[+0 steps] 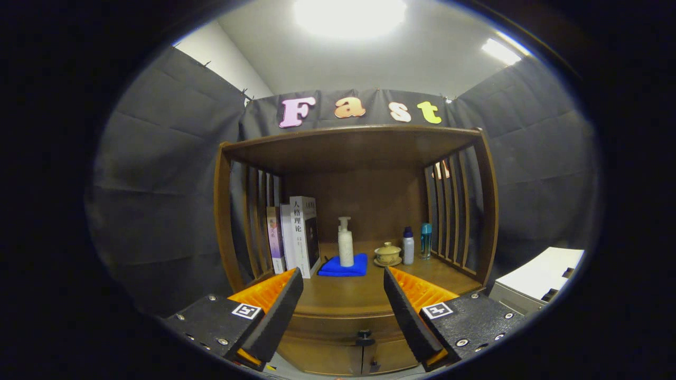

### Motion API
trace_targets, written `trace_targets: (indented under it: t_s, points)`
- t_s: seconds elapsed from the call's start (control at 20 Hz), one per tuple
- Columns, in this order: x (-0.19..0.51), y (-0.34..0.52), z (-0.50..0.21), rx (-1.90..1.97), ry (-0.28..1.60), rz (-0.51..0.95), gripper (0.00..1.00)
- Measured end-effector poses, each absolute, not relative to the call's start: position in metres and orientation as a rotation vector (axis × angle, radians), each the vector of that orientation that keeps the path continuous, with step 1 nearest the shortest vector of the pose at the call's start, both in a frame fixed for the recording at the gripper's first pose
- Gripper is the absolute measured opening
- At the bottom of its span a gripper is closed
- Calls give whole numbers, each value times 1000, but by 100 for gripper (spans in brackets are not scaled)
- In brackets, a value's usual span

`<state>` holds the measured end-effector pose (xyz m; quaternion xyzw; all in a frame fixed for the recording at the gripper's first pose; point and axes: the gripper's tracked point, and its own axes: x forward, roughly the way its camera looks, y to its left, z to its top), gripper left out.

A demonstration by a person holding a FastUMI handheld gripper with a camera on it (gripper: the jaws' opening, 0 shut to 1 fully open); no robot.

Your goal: Pull open the drawer, take out the items inside it, and place them on the countertop above the cabinet.

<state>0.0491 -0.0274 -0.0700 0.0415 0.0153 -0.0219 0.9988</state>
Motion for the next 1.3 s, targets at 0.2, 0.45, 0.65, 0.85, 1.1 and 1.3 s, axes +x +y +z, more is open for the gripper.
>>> trace_targets:
  t_s: [0.2,0.45,0.65,0.85,1.1,1.3]
  points:
    - [67,-42,-113,33,118,-66,95]
    - [93,-50,-158,-26,199,-55,95]
    - [103,-46,-189,-10,243,-59,95]
    - [101,-48,-212,-22,241,-95,95]
    - [99,-45,-252,-14,276,-107,95]
    - [97,-53,-285,-58,326,-134,92]
